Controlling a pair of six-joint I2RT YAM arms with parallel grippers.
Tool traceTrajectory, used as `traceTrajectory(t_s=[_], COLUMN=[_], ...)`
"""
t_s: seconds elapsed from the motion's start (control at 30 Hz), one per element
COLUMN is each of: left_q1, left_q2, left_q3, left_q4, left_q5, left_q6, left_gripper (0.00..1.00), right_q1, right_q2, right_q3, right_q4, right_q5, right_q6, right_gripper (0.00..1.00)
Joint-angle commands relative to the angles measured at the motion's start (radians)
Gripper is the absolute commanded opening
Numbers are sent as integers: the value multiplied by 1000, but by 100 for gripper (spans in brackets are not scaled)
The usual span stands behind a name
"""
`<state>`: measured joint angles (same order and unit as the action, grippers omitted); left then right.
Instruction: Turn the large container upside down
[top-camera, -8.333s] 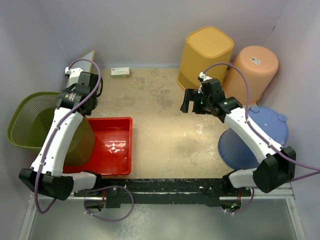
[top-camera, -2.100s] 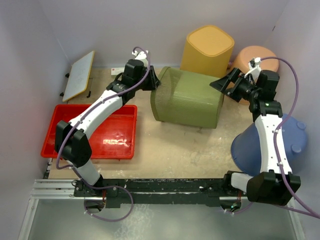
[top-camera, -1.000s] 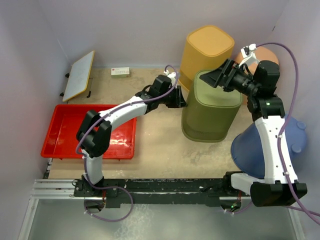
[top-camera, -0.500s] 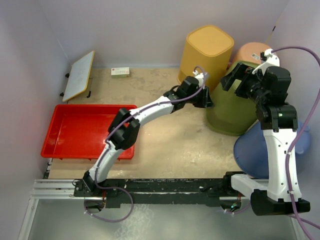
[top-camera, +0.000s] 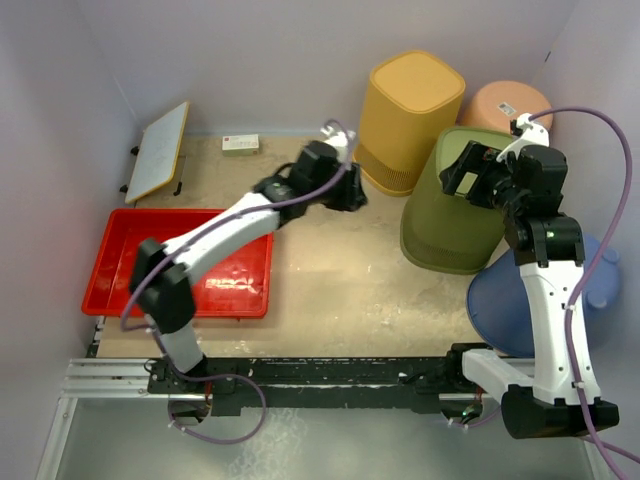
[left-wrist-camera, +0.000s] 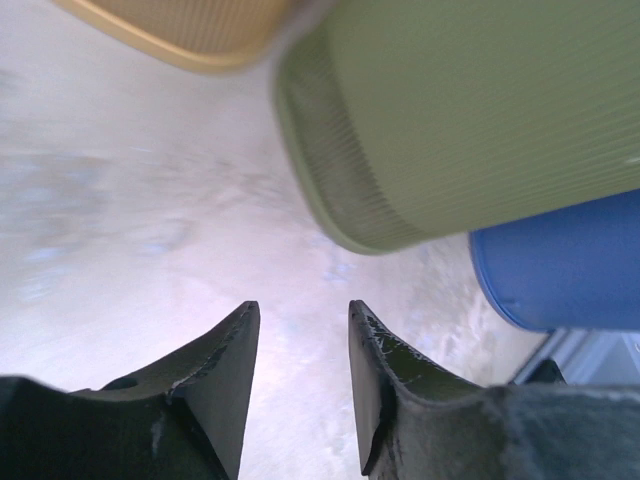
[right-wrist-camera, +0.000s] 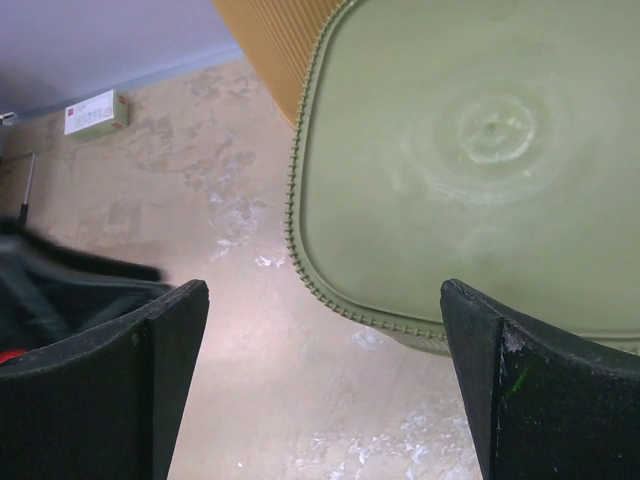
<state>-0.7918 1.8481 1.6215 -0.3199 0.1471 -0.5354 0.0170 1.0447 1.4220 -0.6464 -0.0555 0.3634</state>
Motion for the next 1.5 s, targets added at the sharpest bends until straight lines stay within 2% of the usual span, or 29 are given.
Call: traceTrajectory(t_s=[0.0, 0.1, 0.2, 0.3, 0.53, 0.7, 0.97, 1.1, 1.3, 1.47], left_q1=[48, 108, 133, 136, 141, 141, 139, 131, 111, 111], left_q2=[-234, -314, -379, -379, -303, -269, -224, -212, -213, -254], left_q3=[-112, -194, -303, -386, -528, -583, -521, -448, -306, -174], left_q4=[-144, -262, -289, -279, -177, -104, 14, 64, 138, 145], left_q5=[-261, -399, -521, -546, -506, -461, -247, -139, -11, 26], left_q6=[90, 69, 53, 21, -71, -87, -100, -125, -182, -203], left_gripper=[42, 52, 63, 65, 64, 52, 20, 0, 0, 0], right_q1=[0, 1, 0, 0, 1, 0, 0, 0, 0, 0], right_q2=[-16, -17, -20, -20, -19, -25, -31, -34, -34, -38], right_q3=[-37, -55, -77, -87, -85, -89, -91, -94, -91, -82], right_q4=[83, 99, 121, 141, 148, 147, 146, 146, 144, 135], right_q5=[-3, -23, -32, -50, -59, -53, -57, -53, -50, -34], right_q6=[-20, -15, -3, 12, 21, 19, 23, 25, 28, 22], right_gripper=[100, 100, 100, 100, 100, 100, 100, 100, 100, 100])
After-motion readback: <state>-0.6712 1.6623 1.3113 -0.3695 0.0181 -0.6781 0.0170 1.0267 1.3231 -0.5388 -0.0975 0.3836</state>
